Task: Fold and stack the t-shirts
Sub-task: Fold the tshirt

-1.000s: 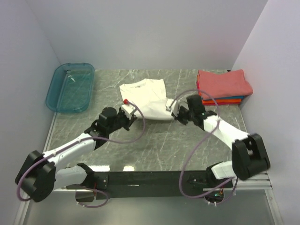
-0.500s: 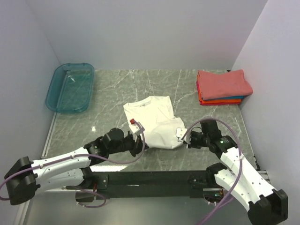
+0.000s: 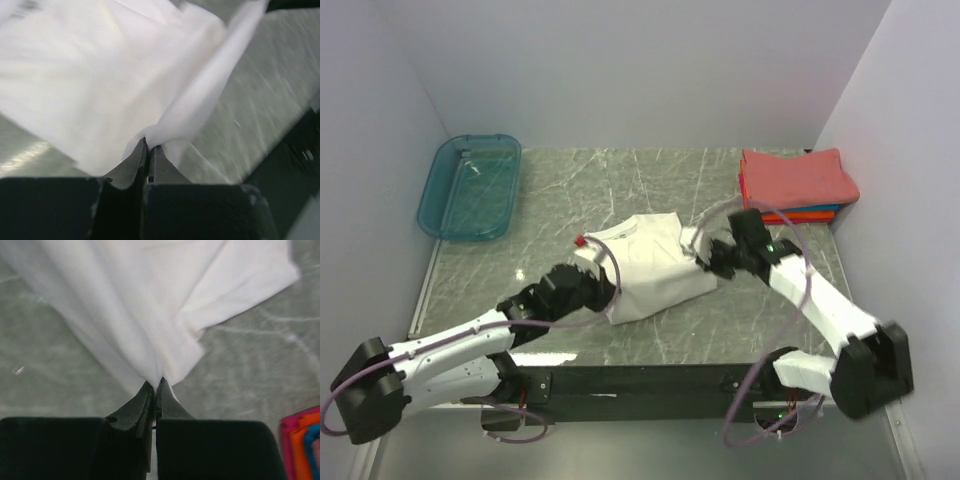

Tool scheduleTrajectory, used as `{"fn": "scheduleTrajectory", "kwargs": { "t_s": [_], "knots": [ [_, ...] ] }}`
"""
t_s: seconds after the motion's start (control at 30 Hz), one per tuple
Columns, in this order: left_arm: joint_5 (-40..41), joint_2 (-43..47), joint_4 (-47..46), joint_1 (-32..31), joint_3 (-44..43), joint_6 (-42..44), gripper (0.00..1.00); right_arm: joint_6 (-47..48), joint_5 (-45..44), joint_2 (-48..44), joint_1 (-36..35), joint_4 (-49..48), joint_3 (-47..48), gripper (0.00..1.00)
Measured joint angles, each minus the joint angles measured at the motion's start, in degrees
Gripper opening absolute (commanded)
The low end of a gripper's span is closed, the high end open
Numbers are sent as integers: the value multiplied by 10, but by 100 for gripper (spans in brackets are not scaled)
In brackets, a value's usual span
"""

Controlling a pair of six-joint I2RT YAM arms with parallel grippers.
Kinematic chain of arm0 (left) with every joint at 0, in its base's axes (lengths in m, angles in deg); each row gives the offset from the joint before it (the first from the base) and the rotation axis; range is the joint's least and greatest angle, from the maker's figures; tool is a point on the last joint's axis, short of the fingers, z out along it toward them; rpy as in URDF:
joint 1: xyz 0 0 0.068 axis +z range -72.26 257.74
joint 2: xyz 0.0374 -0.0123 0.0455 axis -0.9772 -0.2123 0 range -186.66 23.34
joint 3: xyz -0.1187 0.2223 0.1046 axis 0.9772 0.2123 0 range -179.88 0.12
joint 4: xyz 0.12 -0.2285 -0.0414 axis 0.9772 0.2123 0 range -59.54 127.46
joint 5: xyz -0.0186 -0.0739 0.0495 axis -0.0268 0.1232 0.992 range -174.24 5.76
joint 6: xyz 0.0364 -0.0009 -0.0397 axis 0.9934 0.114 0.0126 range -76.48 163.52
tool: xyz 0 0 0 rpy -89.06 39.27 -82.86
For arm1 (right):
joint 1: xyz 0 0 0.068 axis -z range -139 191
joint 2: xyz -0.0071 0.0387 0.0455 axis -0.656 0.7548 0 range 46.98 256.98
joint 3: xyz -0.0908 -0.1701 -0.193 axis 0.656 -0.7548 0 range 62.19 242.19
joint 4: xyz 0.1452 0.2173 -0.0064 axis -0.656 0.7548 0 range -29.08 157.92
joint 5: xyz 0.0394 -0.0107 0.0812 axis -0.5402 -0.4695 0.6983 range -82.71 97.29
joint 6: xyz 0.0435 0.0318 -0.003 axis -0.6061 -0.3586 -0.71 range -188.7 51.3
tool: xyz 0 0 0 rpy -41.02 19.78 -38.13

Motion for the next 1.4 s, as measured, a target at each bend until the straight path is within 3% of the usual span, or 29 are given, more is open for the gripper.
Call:
{"fn": "scheduleTrajectory", "kwargs": {
  "t_s": [0.23,0.33,0.57,0.9,1.4],
  "knots": [
    [-5,-127,-83,210,-48,17,0,-59,16,297,-3,-47,292,0],
    [-6,-186,-119,257,-75,20,0,-95,20,406,-5,-72,395,0],
    [-1,-273,-172,301,-95,18,0,-169,-4,530,-21,-118,483,0],
    [-22,-308,-175,308,-111,17,0,-198,-42,564,-28,-131,510,0],
    [21,-306,-154,308,-112,2,0,-206,-73,599,-46,-121,581,0]
  ]
}}
